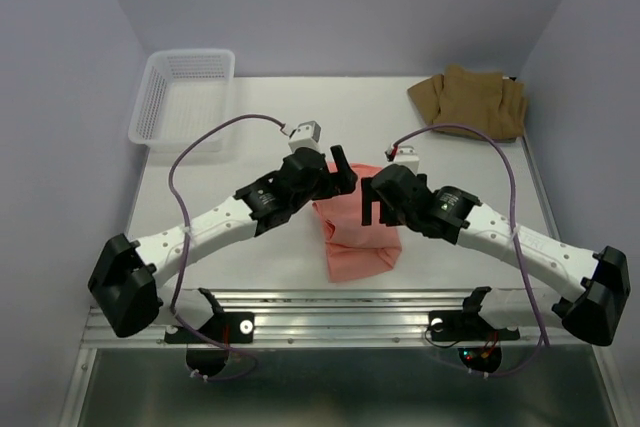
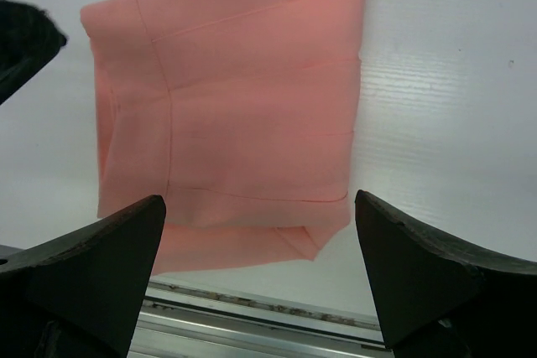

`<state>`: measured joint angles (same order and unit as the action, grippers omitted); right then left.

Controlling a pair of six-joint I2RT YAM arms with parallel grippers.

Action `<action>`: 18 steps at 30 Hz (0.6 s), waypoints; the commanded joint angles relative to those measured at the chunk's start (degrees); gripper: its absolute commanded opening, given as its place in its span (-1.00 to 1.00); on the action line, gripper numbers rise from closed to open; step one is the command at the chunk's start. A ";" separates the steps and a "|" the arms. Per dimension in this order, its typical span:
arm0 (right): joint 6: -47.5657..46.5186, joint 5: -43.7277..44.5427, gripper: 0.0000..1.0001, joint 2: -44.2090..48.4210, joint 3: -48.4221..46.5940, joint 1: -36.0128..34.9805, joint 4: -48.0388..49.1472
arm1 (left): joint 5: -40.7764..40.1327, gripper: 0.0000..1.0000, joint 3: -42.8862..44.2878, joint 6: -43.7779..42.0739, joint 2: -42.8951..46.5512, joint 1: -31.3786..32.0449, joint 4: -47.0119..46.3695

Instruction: Fold and stack the skirts

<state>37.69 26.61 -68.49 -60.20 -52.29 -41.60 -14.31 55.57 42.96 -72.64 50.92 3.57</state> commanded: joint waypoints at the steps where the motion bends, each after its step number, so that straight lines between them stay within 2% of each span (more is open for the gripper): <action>1: -1.04 -0.76 1.00 -2.17 0.61 -0.09 3.71 | 3.57 0.97 3.93 -4.90 -6.27 -2.92 -0.76; 11: -1.22 -11.05 1.00 -9.56 8.60 -0.09 14.79 | 16.31 0.97 4.11 -6.48 -20.16 -6.27 -8.32; 18: 1.33 -12.55 1.00 -14.20 16.95 -0.09 21.21 | 19.22 0.97 5.69 -5.78 -29.57 -7.67 -9.81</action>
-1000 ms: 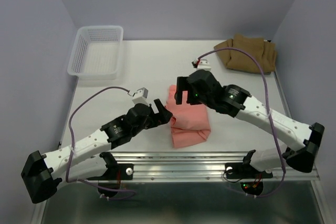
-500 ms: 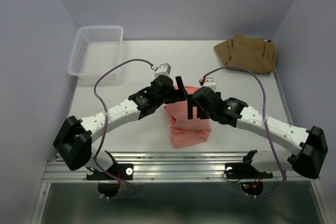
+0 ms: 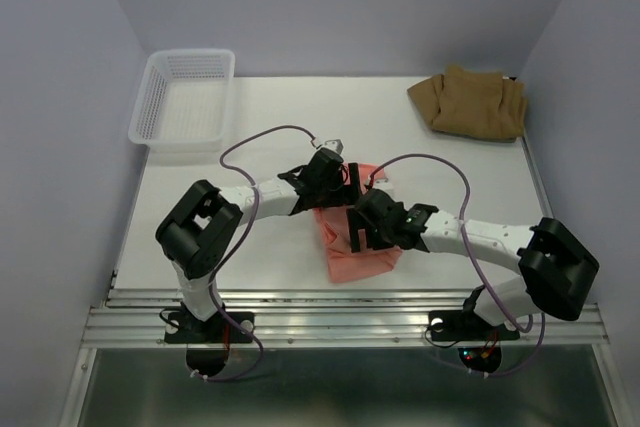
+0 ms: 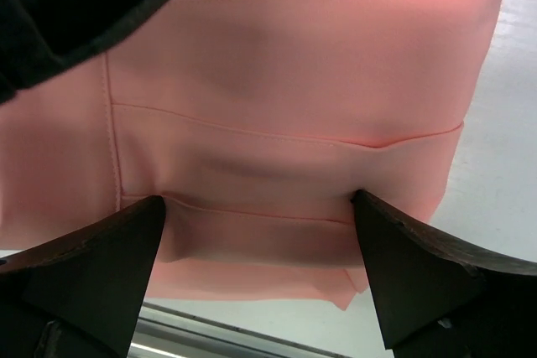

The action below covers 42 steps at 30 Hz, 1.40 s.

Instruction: Fold and stack the skirts

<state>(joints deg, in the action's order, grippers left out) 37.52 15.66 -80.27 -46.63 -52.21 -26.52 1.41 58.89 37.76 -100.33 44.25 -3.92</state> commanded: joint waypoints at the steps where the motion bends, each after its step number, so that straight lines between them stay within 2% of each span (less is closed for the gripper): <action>1: 2.03 -1.25 1.00 -3.31 3.56 -0.18 6.39 | 3.77 0.97 2.28 -0.58 -2.49 -1.09 -2.58; 11: 4.48 -3.79 1.00 -11.83 5.32 -0.70 11.40 | 4.13 0.97 3.59 -1.80 -7.85 -2.50 -3.55; 14: 7.30 -3.53 1.00 -13.59 4.10 -3.77 12.63 | 4.83 0.97 6.49 -3.12 -10.23 -3.03 -3.28; 19: 13.53 -1.70 1.00 -17.02 -1.16 -10.09 16.85 | 8.95 0.97 13.08 -6.72 -14.27 -3.38 -2.84; 24: 17.67 4.45 1.00 -18.96 -6.97 -11.34 16.68 | 10.36 0.97 14.68 -6.12 -13.05 -3.29 -2.05; 28: 16.98 10.07 1.00 -15.02 -9.00 -11.34 16.42 | 10.81 0.97 13.44 -6.47 -7.96 -3.29 -2.58; 33: 10.13 12.73 1.00 -2.37 -8.57 -11.34 16.24 | 9.40 0.97 17.12 -8.57 -1.89 -3.38 0.66; 39: 8.28 15.35 1.00 13.35 -3.30 -11.34 8.80 | 6.25 0.97 22.14 -9.63 2.76 -3.47 5.92; 42: 6.61 17.82 1.00 18.46 -1.80 -11.34 5.53 | 4.57 0.97 21.44 -8.93 6.28 -3.64 7.08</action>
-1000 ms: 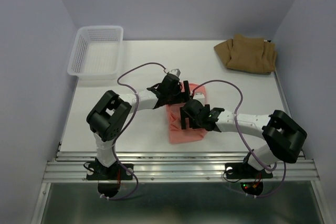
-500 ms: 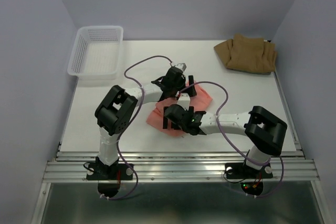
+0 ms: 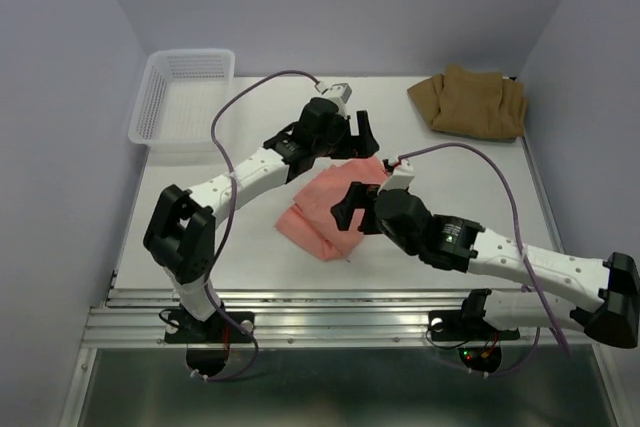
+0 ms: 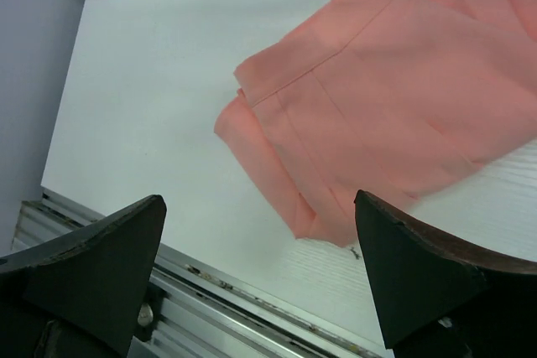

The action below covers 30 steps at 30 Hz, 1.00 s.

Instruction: Fold and stack the skirts

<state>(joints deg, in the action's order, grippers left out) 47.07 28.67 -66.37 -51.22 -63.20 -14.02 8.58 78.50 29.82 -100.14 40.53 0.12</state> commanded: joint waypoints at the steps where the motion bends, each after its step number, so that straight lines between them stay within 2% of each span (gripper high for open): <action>1: -3.82 5.60 1.00 7.45 3.32 -0.35 -7.68 | -3.65 0.97 -0.08 -0.91 7.31 0.07 3.13; 4: -6.10 11.23 1.00 11.07 3.50 1.93 -11.90 | -6.46 0.97 -6.32 0.85 13.28 -0.10 2.87; 6: -11.28 9.84 1.00 11.35 3.06 6.93 -11.99 | -7.96 0.97 -13.06 3.74 18.99 -0.02 2.69; 7: -13.04 6.44 1.00 11.09 2.62 9.12 -11.91 | -9.96 0.97 -15.98 5.14 21.19 -0.02 2.52; 8: -18.62 3.97 1.00 9.69 1.23 13.50 -11.82 | -10.42 0.97 -22.19 8.29 25.65 -0.02 1.73; 9: -22.42 1.68 1.00 8.46 0.25 13.54 -11.56 | -10.42 0.97 -22.25 9.71 27.87 0.07 1.73; 10: -26.20 -3.74 1.00 6.97 -0.89 17.37 -11.55 | -10.08 0.97 -29.12 11.29 30.15 0.33 0.33; 12: -35.68 -7.03 1.00 1.96 -4.65 22.38 -11.55 | -9.46 0.97 -38.10 15.33 36.29 0.60 -1.77; 15: -40.10 -20.44 1.00 -4.18 -8.88 30.64 -10.60 | -9.37 0.97 -46.47 19.99 43.76 0.95 -1.70; 16: -41.95 -29.37 1.00 -5.86 -9.42 31.20 -7.89 | -9.28 0.97 -48.33 21.23 45.45 1.12 -1.88; 18: -49.59 -32.79 1.00 -11.55 -11.52 31.21 -7.77 | -9.37 0.97 -52.81 23.08 49.40 1.30 -2.23; 23: -61.38 -31.04 1.00 -19.05 -14.78 31.21 -6.73 | -11.30 0.97 -56.44 26.25 52.50 1.30 -2.49; 30: -61.13 -33.50 1.00 -29.78 -19.09 31.21 -5.23 | -13.85 0.97 -55.39 26.43 46.27 1.13 -4.34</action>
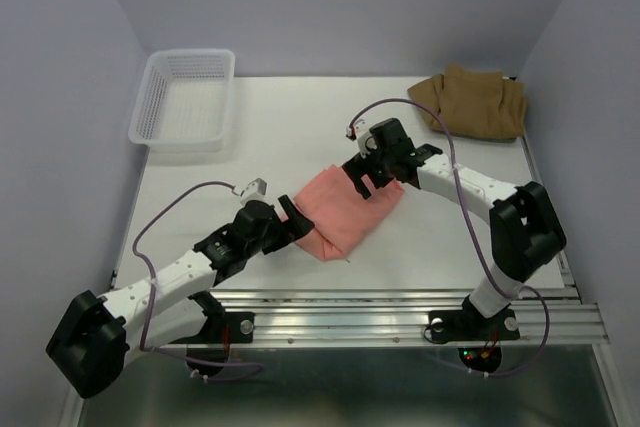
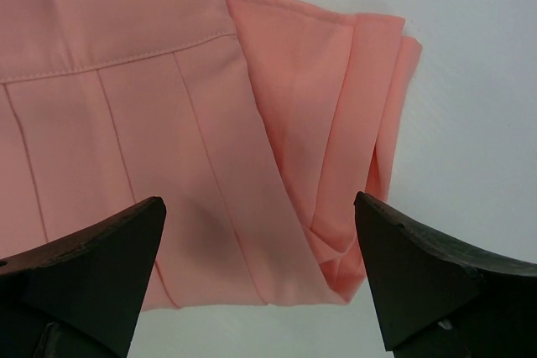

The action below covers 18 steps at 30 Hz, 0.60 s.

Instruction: Fold and stack the skirts

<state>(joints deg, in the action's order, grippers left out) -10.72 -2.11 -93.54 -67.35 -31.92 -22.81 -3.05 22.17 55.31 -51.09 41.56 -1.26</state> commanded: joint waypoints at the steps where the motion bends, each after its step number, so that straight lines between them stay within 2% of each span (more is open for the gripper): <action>1: -3.34 -2.64 1.00 -3.31 -2.96 -0.07 4.08 | -2.57 0.97 1.90 0.77 -4.87 0.19 -3.14; 6: -4.22 1.85 1.00 -7.70 -3.92 -0.07 7.25 | -3.37 0.97 4.63 -0.64 -10.25 0.10 -2.96; 7: -4.22 4.37 1.00 -8.41 -4.54 -0.07 7.34 | -3.45 0.97 5.33 -0.99 -10.69 0.01 -2.87; 18: -3.70 10.37 1.00 -13.08 -4.10 1.60 8.74 | -3.54 0.97 5.42 -2.22 -13.68 -1.57 -5.51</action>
<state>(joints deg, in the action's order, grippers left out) -14.68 3.68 -106.19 -70.04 -31.70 -17.17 -5.28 25.52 54.50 -63.31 40.71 -4.19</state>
